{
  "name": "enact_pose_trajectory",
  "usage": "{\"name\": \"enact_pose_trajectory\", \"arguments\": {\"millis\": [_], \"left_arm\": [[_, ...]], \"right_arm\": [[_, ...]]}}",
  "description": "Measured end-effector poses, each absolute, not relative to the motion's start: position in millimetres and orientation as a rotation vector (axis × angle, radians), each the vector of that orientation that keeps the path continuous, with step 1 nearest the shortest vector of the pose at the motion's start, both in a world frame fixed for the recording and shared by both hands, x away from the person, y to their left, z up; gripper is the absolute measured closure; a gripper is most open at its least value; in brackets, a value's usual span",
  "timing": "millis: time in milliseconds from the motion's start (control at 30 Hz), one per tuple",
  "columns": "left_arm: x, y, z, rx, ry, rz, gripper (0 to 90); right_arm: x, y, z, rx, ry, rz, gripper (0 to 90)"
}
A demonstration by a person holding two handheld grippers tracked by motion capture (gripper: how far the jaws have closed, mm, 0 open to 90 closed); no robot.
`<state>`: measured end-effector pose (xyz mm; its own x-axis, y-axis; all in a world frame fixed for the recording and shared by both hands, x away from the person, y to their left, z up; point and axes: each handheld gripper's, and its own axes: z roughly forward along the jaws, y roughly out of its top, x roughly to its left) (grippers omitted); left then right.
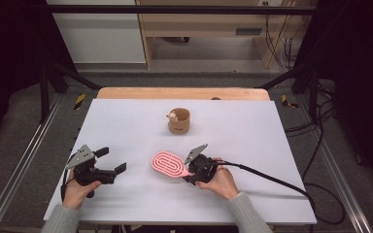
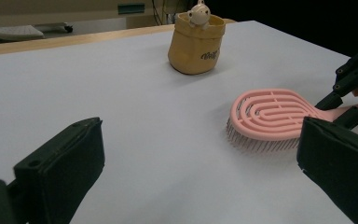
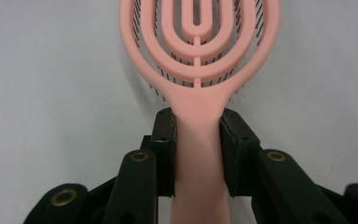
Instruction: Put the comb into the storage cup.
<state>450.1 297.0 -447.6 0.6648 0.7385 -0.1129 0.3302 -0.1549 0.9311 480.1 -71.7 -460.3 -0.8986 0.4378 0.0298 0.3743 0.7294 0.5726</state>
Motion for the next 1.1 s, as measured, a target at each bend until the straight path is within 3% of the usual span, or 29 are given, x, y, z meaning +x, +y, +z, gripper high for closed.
{"name": "enact_pose_trajectory", "arguments": {"millis": [1100], "left_arm": [[448.7, 291.8, -444.6, 1.736, 0.864, 0.433, 0.8]], "right_arm": [[473.5, -85.0, -435.7, 0.691, 2.709, 1.077, 69.6]]}}
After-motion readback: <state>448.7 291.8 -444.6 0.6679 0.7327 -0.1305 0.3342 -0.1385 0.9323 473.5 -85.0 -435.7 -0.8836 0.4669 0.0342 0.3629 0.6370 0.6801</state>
